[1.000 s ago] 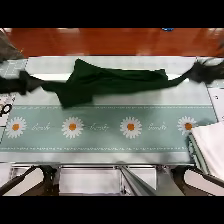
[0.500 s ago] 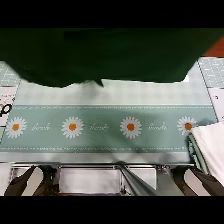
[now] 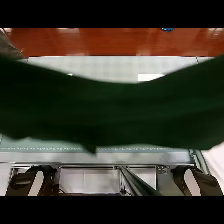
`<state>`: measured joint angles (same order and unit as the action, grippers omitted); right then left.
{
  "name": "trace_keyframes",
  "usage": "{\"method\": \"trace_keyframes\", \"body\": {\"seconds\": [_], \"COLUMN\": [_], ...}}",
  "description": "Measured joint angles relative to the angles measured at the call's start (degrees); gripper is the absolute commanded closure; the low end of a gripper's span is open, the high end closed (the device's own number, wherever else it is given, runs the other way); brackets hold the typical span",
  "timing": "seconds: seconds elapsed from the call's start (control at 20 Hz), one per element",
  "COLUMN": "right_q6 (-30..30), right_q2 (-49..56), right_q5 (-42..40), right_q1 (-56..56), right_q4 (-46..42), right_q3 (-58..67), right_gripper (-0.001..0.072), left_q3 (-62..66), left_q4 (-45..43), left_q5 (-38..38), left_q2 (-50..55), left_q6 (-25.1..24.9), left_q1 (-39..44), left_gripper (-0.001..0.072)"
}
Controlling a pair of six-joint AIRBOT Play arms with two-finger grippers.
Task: Fold the shirts.
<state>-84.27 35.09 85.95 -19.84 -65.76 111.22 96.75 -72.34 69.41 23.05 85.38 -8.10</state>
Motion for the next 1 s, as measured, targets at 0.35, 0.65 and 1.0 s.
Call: {"method": "trace_keyframes", "body": {"seconds": [0.35,0.65,1.0], "right_q6": [-1.1,5.4,12.9], "right_q2": [-1.4,6.9,41.4], "right_q5": [3.0,-5.4,-20.9], "right_q1": [0.0,0.0,4.3], "right_q4": [-0.7,6.1,12.9], "right_q3": [-12.3,-34.5,-35.3], "right_gripper": [0.0692,0.0692,0.0692], "left_q3": [-6.6,-19.8,-18.0], "left_q4": [-11.0,-6.2,4.0], "left_q5": [0.0,-6.4,-19.1], "left_q2": [0.9,18.0,51.8], "left_q6": [6.6,7.4,4.5], "left_q1": [6.3,7.0,6.1], "left_gripper": [0.0692,0.0691,0.0691]}}
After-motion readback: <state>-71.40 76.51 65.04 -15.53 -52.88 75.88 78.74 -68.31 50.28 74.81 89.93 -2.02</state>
